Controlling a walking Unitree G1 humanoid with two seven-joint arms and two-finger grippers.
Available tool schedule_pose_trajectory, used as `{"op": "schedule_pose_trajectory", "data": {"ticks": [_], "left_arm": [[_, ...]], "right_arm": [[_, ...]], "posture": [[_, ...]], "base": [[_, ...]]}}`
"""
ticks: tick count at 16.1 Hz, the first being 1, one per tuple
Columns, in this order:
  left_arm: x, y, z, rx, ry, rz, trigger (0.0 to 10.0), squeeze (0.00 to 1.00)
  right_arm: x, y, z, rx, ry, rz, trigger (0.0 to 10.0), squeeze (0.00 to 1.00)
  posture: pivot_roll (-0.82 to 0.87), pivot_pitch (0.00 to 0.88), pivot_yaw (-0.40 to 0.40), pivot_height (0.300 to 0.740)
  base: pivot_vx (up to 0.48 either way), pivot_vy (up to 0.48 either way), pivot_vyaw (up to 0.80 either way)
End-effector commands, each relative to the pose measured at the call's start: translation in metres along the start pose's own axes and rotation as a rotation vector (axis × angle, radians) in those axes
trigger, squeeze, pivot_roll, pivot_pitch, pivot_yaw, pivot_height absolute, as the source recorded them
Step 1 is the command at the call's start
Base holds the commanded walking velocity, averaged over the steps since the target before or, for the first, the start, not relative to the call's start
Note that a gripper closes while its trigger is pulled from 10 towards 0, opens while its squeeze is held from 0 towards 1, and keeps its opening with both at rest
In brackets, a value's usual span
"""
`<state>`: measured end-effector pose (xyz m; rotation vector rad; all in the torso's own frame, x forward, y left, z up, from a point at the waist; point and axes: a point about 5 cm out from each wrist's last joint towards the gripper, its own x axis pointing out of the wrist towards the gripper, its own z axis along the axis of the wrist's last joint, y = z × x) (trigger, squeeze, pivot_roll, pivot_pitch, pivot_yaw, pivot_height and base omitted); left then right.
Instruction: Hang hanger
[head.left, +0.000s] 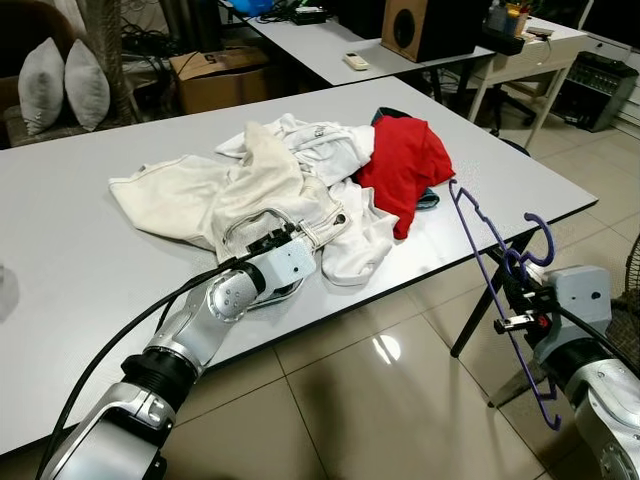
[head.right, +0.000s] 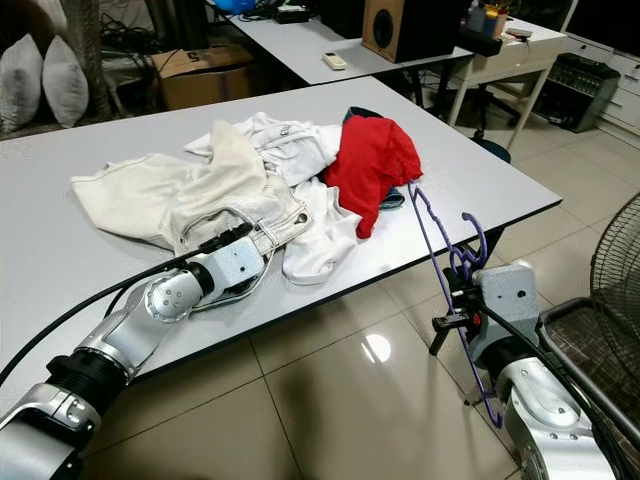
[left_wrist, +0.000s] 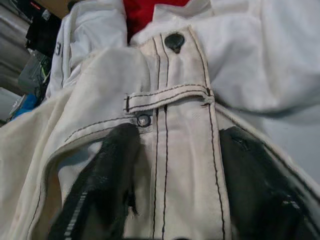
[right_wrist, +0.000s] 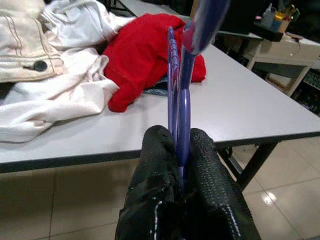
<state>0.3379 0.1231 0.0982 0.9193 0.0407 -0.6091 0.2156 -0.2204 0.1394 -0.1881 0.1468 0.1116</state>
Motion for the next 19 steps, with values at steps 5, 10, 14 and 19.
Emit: {"op": "schedule_pose_trajectory", "data": {"ticks": [5, 10, 14, 19], "left_arm": [[-0.004, 0.007, -0.010, 0.016, 0.035, 0.031, 0.0, 0.00], [-0.003, 0.008, -0.010, -0.070, 0.030, 0.053, 0.0, 0.00], [-0.003, 0.010, -0.011, -0.128, 0.021, 0.083, 0.0, 0.00], [-0.016, 0.053, 0.015, -0.600, -0.235, 0.322, 0.0, 0.00]], "right_arm": [[0.001, 0.004, 0.002, -0.014, -0.016, 0.017, 10.0, 0.00], [0.001, 0.004, 0.002, -0.020, -0.014, 0.016, 10.0, 0.00], [0.001, 0.004, 0.001, -0.024, -0.014, 0.019, 10.0, 0.00], [0.005, 0.007, 0.003, -0.024, -0.030, 0.030, 10.0, 0.00]], "posture": [[-0.25, 0.000, 0.022, 0.740], [-0.25, 0.000, 0.027, 0.740], [-0.25, 0.000, 0.027, 0.740], [-0.24, 0.000, 0.022, 0.740]], "base": [[0.000, 0.000, 0.00], [0.000, 0.000, 0.00], [0.000, 0.000, 0.00], [0.000, 0.000, 0.00]]}}
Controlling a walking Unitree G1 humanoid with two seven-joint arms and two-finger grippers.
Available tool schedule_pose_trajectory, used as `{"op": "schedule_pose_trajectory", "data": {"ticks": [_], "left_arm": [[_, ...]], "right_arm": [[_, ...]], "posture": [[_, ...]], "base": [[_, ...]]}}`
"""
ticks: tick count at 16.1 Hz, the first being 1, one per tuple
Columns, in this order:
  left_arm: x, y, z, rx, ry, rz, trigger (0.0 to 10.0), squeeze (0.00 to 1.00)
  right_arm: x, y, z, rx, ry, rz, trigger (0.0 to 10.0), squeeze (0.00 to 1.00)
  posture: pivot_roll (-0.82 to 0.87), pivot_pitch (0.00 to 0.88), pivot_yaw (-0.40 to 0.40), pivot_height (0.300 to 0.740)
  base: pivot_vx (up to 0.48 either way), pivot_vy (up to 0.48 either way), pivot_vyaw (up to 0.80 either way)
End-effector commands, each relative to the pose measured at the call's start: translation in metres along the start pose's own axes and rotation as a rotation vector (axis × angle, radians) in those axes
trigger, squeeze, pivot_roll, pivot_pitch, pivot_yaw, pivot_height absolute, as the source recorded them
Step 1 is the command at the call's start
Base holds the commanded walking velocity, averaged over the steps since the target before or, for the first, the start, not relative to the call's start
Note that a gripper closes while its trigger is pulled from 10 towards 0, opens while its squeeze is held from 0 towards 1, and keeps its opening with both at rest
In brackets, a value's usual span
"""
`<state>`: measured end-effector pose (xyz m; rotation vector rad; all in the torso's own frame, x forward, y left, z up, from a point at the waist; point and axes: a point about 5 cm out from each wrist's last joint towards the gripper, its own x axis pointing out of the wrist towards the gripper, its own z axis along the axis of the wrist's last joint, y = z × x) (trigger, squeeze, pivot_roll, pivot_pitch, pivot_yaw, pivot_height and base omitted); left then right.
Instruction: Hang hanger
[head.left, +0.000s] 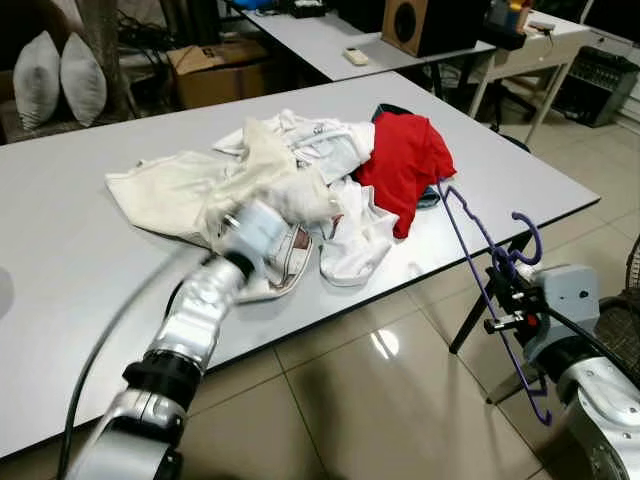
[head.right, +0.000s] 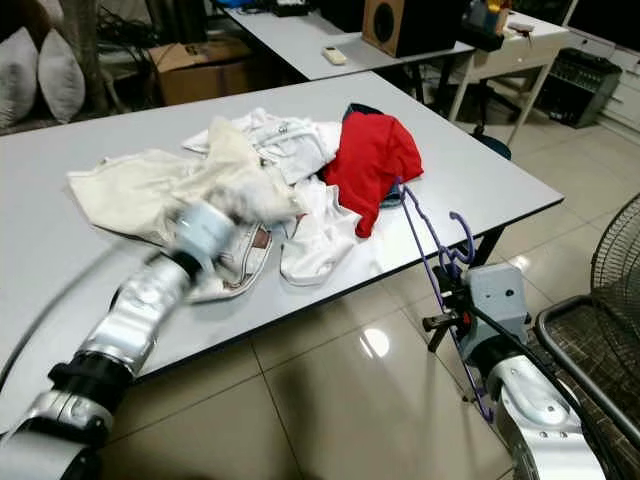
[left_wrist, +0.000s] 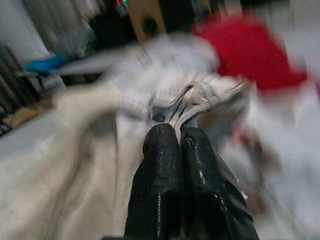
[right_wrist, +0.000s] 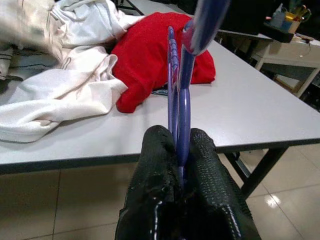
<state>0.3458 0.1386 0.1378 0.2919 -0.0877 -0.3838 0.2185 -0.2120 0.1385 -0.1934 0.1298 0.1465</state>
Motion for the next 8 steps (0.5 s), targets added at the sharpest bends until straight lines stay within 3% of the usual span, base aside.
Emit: {"op": "schedule_pose_trajectory", "data": {"ticks": [1, 2, 3, 5, 6, 7, 8], "left_arm": [[-0.004, 0.024, 0.037, -0.096, -0.178, 0.081, 0.0, 0.00], [-0.016, 0.044, 0.061, -0.192, -0.314, 0.175, 0.0, 0.00], [-0.022, 0.052, 0.068, -0.227, -0.359, 0.214, 0.0, 0.00], [-0.044, 0.069, 0.062, -0.302, -0.369, 0.321, 0.0, 0.00], [-0.067, 0.077, 0.025, -0.308, -0.206, 0.434, 0.0, 0.00], [-0.081, 0.074, -0.002, -0.303, -0.070, 0.478, 0.0, 0.00], [-0.101, 0.061, -0.035, -0.255, 0.116, 0.487, 0.0, 0.00]], "right_arm": [[0.003, -0.001, 0.002, -0.014, -0.020, 0.003, 10.0, 0.00], [0.004, -0.001, 0.003, -0.009, -0.030, 0.007, 10.0, 0.00], [0.005, -0.001, 0.003, -0.007, -0.034, 0.008, 10.0, 0.00], [0.009, 0.000, 0.004, 0.008, -0.052, 0.017, 10.0, 0.00], [0.015, 0.005, 0.006, 0.020, -0.069, 0.036, 10.0, 0.00], [0.017, 0.008, 0.007, 0.022, -0.076, 0.048, 10.0, 0.00], [0.021, 0.012, 0.008, 0.026, -0.084, 0.062, 10.0, 0.00]], "posture": [[-0.22, 0.000, 0.017, 0.740], [-0.20, 0.000, 0.010, 0.740], [-0.20, 0.000, 0.010, 0.740], [-0.16, 0.000, -0.009, 0.740], [-0.15, 0.000, -0.013, 0.740], [-0.14, 0.000, -0.020, 0.740], [-0.14, 0.000, -0.023, 0.740]], "base": [[0.000, 0.000, 0.00], [0.000, 0.000, 0.00], [0.000, 0.000, 0.00], [0.000, 0.000, 0.00], [0.000, 0.000, 0.00], [0.000, 0.000, 0.00], [0.000, 0.000, 0.00]]}}
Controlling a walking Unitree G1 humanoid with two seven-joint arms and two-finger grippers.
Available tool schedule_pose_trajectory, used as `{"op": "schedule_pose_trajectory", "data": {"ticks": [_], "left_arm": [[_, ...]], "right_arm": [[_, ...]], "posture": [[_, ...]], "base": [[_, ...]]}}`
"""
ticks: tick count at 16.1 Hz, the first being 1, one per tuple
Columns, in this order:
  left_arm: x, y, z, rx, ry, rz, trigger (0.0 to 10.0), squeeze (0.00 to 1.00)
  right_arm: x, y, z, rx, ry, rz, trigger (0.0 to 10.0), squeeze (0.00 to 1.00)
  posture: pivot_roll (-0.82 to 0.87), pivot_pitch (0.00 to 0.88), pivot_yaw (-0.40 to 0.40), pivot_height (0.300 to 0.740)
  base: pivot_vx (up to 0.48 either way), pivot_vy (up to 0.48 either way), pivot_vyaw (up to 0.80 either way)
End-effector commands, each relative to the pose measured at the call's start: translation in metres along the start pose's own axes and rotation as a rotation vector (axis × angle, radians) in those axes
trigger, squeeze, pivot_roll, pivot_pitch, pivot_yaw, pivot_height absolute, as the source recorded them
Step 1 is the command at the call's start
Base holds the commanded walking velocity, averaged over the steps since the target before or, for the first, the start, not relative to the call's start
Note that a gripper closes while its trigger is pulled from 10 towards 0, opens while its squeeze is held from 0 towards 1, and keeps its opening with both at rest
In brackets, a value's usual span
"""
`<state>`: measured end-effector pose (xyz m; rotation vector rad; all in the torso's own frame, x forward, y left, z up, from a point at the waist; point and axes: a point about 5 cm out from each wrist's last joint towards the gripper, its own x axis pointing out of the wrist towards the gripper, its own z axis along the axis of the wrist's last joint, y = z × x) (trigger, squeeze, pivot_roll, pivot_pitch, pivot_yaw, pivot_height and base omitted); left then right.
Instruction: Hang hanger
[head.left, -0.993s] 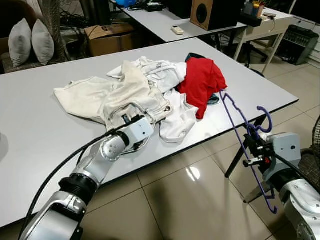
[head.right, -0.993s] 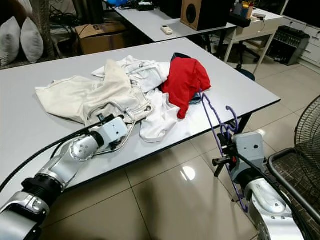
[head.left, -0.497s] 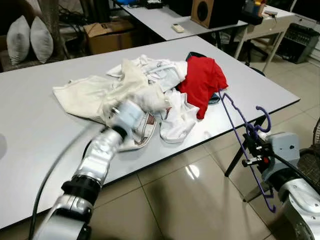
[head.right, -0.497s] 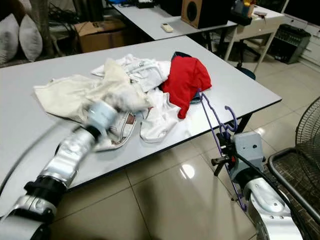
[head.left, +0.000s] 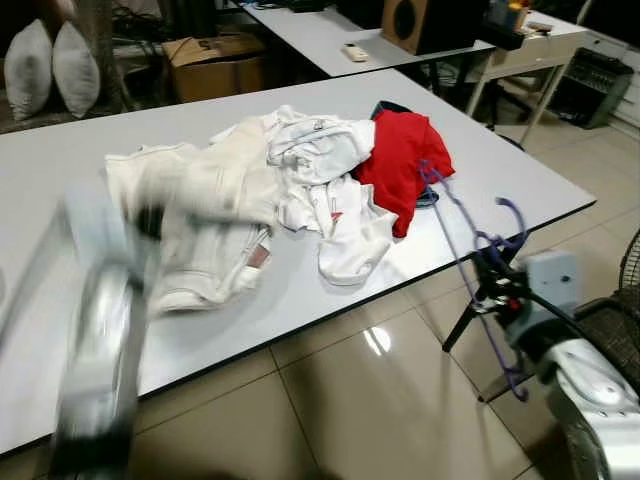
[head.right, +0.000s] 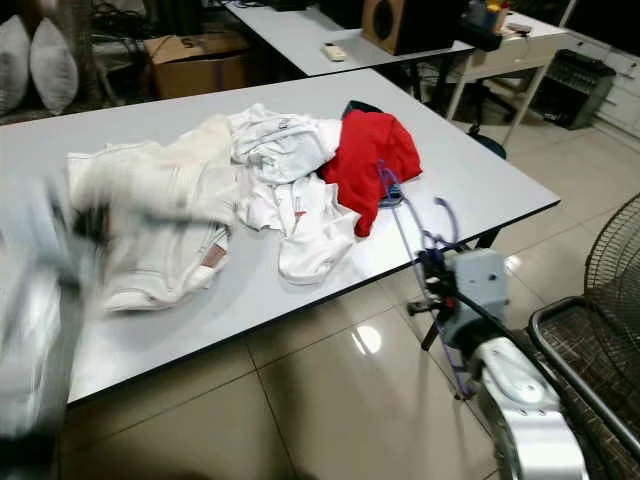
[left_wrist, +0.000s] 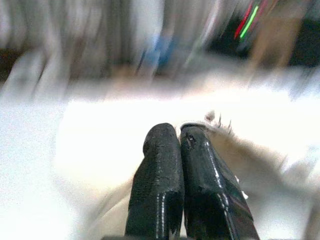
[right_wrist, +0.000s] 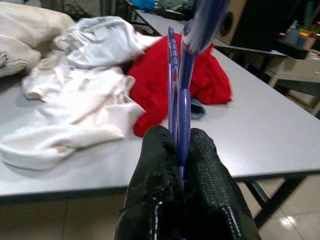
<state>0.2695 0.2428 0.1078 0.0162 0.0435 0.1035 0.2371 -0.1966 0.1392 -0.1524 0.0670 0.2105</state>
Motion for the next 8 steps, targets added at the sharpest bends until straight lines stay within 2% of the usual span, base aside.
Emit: {"op": "schedule_pose_trajectory", "data": {"ticks": [1, 2, 3, 4, 5, 6, 8], "left_arm": [[-0.004, -0.011, -0.013, 0.024, 0.089, -0.029, 0.0, 0.00], [-0.008, -0.021, -0.019, 0.029, 0.125, -0.057, 0.0, 0.00], [-0.006, -0.024, -0.016, 0.041, 0.116, -0.068, 1.0, 0.00], [-0.004, -0.027, -0.011, 0.061, 0.101, -0.087, 6.9, 0.00], [-0.001, -0.030, -0.005, 0.091, 0.073, -0.137, 10.0, 0.18], [0.001, -0.034, 0.005, 0.160, 0.033, -0.216, 10.0, 1.00], [0.003, -0.038, 0.016, 0.257, -0.026, -0.288, 10.0, 1.00]], "right_arm": [[0.003, 0.002, 0.002, -0.012, -0.015, 0.016, 10.0, 0.00], [0.004, 0.000, 0.001, -0.015, -0.016, 0.018, 10.0, 0.00], [0.005, -0.002, 0.001, -0.014, -0.017, 0.014, 10.0, 0.00], [0.006, -0.004, 0.001, -0.013, -0.019, 0.009, 10.0, 0.00], [0.007, -0.004, 0.000, -0.013, -0.020, 0.009, 10.0, 0.00], [0.009, -0.001, 0.001, -0.018, -0.025, 0.020, 10.0, 0.00], [0.009, 0.001, 0.001, -0.012, -0.033, 0.022, 10.0, 0.00]], "posture": [[-0.14, 0.000, -0.025, 0.740], [-0.13, 0.000, -0.027, 0.740], [-0.13, 0.000, -0.027, 0.740], [-0.12, 0.000, -0.035, 0.740], [-0.12, 0.000, -0.032, 0.740], [-0.13, 0.000, -0.024, 0.740], [-0.13, 0.000, -0.011, 0.740]], "base": [[0.000, 0.000, 0.00], [0.000, 0.000, 0.00], [0.000, 0.000, 0.00], [0.000, 0.000, 0.00], [0.000, 0.000, 0.00], [0.000, 0.000, 0.00], [0.000, 0.000, 0.00]]}}
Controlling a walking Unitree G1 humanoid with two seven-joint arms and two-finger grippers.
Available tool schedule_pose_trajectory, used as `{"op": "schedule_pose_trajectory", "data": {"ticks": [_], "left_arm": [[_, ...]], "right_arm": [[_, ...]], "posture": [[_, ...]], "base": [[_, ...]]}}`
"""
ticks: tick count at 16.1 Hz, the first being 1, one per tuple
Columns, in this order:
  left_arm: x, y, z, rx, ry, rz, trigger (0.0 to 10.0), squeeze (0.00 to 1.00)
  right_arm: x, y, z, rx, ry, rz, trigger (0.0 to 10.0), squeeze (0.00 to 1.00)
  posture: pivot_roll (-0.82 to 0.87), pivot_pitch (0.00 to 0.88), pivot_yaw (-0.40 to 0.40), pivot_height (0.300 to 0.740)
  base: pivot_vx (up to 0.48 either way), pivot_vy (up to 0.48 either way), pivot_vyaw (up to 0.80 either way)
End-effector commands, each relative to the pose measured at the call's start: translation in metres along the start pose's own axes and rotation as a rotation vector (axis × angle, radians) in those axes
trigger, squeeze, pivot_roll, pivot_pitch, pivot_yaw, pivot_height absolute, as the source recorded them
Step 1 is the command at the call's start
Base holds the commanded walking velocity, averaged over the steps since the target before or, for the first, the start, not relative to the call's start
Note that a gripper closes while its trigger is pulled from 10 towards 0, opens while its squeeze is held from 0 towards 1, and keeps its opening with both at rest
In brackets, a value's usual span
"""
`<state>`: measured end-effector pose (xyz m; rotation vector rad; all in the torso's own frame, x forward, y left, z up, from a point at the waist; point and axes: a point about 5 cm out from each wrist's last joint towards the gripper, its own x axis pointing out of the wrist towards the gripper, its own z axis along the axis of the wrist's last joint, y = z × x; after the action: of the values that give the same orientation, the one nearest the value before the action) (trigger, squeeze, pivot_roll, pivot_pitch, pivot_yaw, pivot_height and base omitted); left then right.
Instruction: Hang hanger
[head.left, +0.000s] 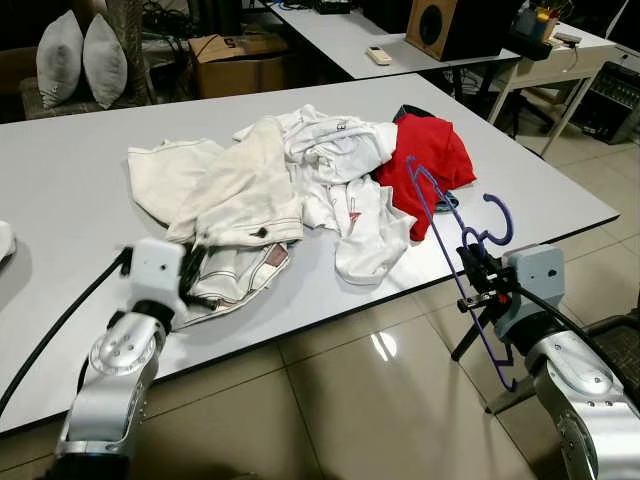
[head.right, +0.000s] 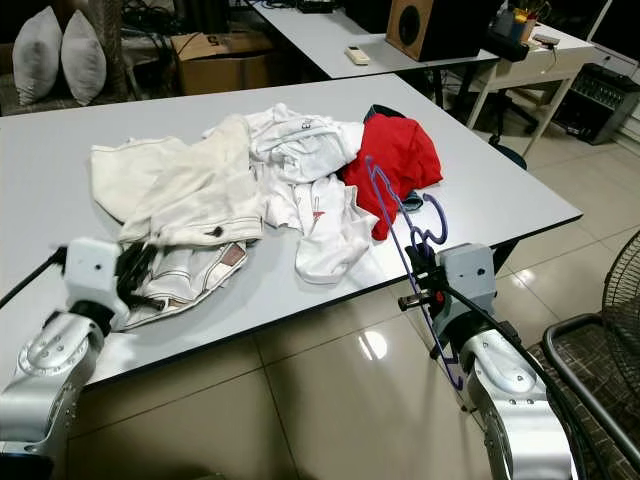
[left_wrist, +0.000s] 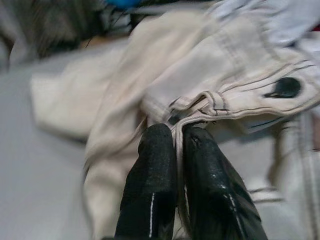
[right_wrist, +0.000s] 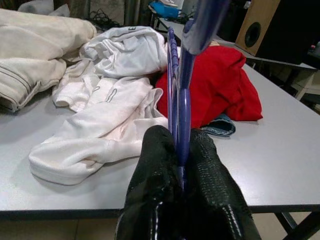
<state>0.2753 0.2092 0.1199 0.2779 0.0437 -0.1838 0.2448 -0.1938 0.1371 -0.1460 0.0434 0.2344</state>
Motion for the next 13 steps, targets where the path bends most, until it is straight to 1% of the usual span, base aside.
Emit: {"op": "schedule_pose_trajectory", "data": {"ticks": [1, 3, 4, 5, 6, 7, 8, 9, 10, 11, 12, 13], "left_arm": [[0.007, -0.009, 0.018, 0.111, -0.092, -0.094, 10.0, 1.00], [0.012, -0.016, 0.025, 0.183, -0.134, -0.163, 10.0, 1.00], [0.019, -0.027, 0.028, 0.231, -0.146, -0.261, 10.0, 1.00], [0.028, -0.034, 0.025, 0.296, -0.130, -0.314, 10.0, 1.00], [0.038, -0.039, 0.027, 0.376, -0.132, -0.325, 10.0, 1.00], [0.042, -0.042, 0.029, 0.416, -0.142, -0.331, 10.0, 1.00], [0.047, -0.046, 0.032, 0.478, -0.160, -0.348, 10.0, 1.00], [0.053, -0.051, 0.033, 0.552, -0.172, -0.370, 10.0, 0.17], [0.056, -0.054, 0.033, 0.596, -0.175, -0.392, 10.0, 0.00], [0.059, -0.057, 0.032, 0.636, -0.169, -0.416, 10.0, 0.00], [0.060, -0.056, 0.032, 0.644, -0.165, -0.417, 10.0, 0.00], [0.064, -0.052, 0.030, 0.664, -0.154, -0.407, 10.0, 0.00]], "right_arm": [[0.000, 0.000, -0.001, -0.009, -0.006, -0.010, 10.0, 0.00], [0.000, 0.001, -0.002, -0.004, -0.007, -0.016, 10.0, 0.00], [0.002, 0.004, -0.001, -0.001, -0.014, -0.017, 10.0, 0.00], [0.004, 0.006, 0.001, -0.004, -0.023, -0.015, 10.0, 0.00], [0.003, 0.007, 0.003, -0.006, -0.031, -0.014, 10.0, 0.00], [0.003, 0.008, 0.003, -0.007, -0.033, -0.013, 10.0, 0.00], [0.002, 0.008, 0.003, -0.010, -0.035, -0.012, 10.0, 0.00], [0.003, 0.010, 0.003, -0.011, -0.036, -0.012, 10.0, 0.00], [0.003, 0.011, 0.003, -0.012, -0.038, -0.012, 10.0, 0.00], [0.003, 0.012, 0.004, -0.013, -0.042, -0.013, 10.0, 0.00], [0.003, 0.012, 0.005, -0.014, -0.045, -0.013, 10.0, 0.00], [0.003, 0.012, 0.006, -0.017, -0.047, -0.015, 10.0, 0.00]], "posture": [[-0.13, 0.000, -0.004, 0.740], [-0.13, 0.000, 0.002, 0.740], [-0.14, 0.000, 0.009, 0.740], [-0.17, 0.000, 0.032, 0.740], [-0.18, 0.000, 0.042, 0.740], [-0.18, 0.000, 0.045, 0.740], [-0.18, 0.000, 0.046, 0.740], [-0.19, 0.000, 0.048, 0.740], [-0.20, 0.000, 0.050, 0.740], [-0.20, 0.000, 0.053, 0.740], [-0.21, 0.000, 0.056, 0.740], [-0.21, 0.000, 0.056, 0.740]], "base": [[0.000, 0.000, 0.00], [0.000, 0.000, 0.00], [0.000, 0.000, 0.00], [0.000, 0.000, 0.00], [0.000, 0.000, 0.00], [0.000, 0.000, 0.00], [0.000, 0.000, 0.00], [0.000, 0.000, 0.00], [0.000, 0.000, 0.00], [0.000, 0.000, 0.00], [0.000, 0.000, 0.00], [0.000, 0.000, 0.00]]}}
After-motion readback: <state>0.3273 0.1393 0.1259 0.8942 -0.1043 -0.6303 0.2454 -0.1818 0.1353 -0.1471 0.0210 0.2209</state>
